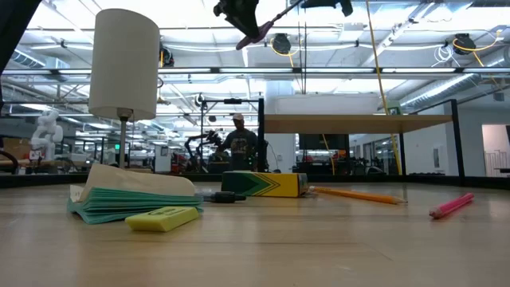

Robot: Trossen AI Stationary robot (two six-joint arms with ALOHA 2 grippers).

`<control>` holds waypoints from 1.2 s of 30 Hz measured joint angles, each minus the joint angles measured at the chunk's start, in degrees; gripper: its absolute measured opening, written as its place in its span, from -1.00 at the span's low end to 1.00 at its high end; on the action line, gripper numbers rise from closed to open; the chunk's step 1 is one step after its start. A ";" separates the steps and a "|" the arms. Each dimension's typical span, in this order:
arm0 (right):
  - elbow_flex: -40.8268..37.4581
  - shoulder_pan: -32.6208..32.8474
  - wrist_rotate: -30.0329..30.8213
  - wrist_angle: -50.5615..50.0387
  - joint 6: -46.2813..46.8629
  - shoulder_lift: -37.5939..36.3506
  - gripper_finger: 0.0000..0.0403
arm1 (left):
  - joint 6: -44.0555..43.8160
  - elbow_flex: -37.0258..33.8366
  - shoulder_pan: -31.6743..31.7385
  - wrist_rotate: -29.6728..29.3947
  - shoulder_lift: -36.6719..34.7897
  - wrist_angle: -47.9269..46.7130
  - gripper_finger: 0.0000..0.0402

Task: Pick & place school supplies into a supply box
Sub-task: Put the purple scissors into the purple supply box on the shelf

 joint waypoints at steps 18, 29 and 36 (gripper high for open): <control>0.00 -0.75 -4.46 0.47 2.08 -0.17 -0.96 | 0.14 0.00 0.01 -0.76 -0.02 0.13 -0.64; 0.00 -1.07 -4.37 -0.50 2.01 -0.44 -0.99 | -2.55 0.00 0.02 -0.79 -0.07 0.24 -0.24; 0.00 -3.85 -4.30 -5.08 2.94 -3.07 -0.99 | -3.20 0.00 0.01 -0.79 -0.07 -0.07 0.28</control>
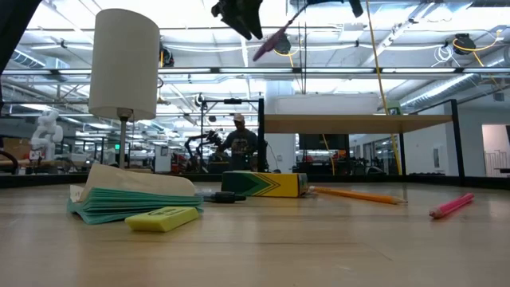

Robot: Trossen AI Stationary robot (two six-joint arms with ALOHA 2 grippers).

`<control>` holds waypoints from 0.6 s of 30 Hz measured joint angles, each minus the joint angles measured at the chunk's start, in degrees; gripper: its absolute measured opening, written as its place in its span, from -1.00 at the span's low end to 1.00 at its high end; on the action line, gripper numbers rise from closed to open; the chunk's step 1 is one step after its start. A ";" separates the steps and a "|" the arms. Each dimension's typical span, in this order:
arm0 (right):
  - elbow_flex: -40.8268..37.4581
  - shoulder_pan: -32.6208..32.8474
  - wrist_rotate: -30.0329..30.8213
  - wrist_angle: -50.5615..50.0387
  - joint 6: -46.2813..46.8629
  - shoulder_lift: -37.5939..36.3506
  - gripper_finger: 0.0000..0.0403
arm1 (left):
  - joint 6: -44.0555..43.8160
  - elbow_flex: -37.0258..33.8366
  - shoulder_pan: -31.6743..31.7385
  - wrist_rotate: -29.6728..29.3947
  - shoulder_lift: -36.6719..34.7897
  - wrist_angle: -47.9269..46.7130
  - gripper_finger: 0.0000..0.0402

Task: Pick & place school supplies into a supply box
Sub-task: Put the purple scissors into the purple supply box on the shelf

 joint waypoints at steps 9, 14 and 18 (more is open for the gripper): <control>0.00 -4.53 0.01 -7.71 1.26 -6.07 -1.00 | -3.85 0.00 0.00 0.23 0.00 -1.37 0.46; 0.00 -5.90 -0.03 -9.72 4.54 -10.39 -1.00 | -4.47 0.00 0.01 1.57 0.00 -3.53 0.39; -0.78 -5.69 -0.01 -10.61 8.90 -12.87 -1.00 | -5.02 0.00 0.00 1.59 0.00 -4.14 0.34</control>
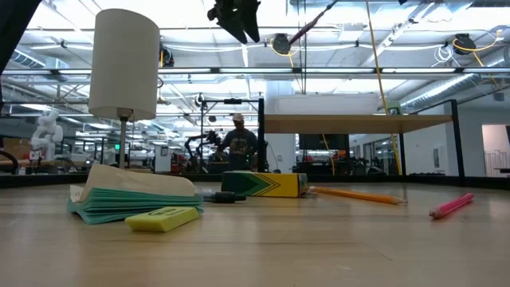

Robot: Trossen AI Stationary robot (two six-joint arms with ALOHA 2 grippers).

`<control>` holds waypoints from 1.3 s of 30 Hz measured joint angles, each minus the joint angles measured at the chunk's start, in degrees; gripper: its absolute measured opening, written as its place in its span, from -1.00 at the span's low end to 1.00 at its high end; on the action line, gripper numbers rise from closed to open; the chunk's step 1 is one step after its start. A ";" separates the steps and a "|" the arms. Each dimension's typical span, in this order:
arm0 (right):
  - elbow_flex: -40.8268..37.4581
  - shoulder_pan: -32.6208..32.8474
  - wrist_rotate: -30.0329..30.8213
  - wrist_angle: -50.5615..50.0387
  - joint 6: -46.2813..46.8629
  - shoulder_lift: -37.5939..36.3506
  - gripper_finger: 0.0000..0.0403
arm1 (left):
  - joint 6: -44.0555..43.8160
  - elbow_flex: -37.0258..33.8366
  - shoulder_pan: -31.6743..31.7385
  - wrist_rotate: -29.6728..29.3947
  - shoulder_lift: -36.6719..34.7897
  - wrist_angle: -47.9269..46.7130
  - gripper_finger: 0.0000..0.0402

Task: Pick & place school supplies into a supply box
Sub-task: Put the purple scissors into the purple supply box on the shelf

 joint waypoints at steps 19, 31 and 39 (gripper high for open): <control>-29.23 0.00 -0.08 19.72 11.15 -6.10 -1.00 | -2.84 0.00 0.10 0.10 0.00 0.09 0.25; -41.50 -2.84 0.11 32.33 17.05 -7.26 -0.99 | -2.85 0.00 0.10 0.14 0.00 0.13 0.25; -43.53 -2.73 2.10 32.39 17.08 -7.23 -0.99 | -2.89 0.00 0.10 0.14 0.00 0.15 0.25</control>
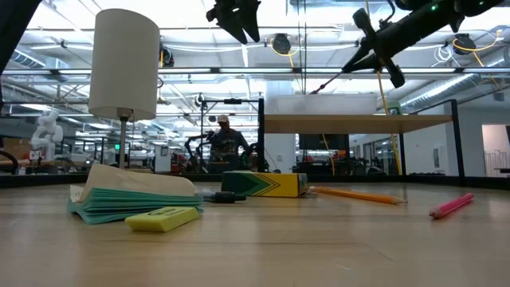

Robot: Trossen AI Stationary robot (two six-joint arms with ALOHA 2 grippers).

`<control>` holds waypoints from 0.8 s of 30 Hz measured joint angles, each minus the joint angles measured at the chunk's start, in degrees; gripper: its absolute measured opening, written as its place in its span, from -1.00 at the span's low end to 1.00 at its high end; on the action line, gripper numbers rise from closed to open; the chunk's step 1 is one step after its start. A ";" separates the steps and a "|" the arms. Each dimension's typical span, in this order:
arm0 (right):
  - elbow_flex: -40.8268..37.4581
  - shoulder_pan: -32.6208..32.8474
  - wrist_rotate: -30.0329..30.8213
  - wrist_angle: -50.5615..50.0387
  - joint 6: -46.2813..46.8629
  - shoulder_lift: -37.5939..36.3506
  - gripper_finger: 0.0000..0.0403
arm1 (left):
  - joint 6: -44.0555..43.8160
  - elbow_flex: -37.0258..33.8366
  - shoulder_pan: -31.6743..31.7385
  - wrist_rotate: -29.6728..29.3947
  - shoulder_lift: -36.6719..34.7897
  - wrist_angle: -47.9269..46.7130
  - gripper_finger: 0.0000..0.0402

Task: Pick & place school supplies into a supply box
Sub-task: Put the purple scissors into the purple supply box on the shelf

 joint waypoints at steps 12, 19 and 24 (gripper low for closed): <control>0.00 0.02 1.14 -0.50 -1.78 0.24 -0.91 | -0.02 0.00 0.02 0.00 0.00 1.60 0.25; 0.02 0.02 0.67 -7.13 0.04 0.24 -0.68 | -0.05 0.00 0.28 0.00 0.00 1.62 0.25; 0.02 0.02 -2.31 -8.77 -0.31 0.26 -0.46 | -0.16 0.00 0.33 -0.02 0.00 1.64 0.25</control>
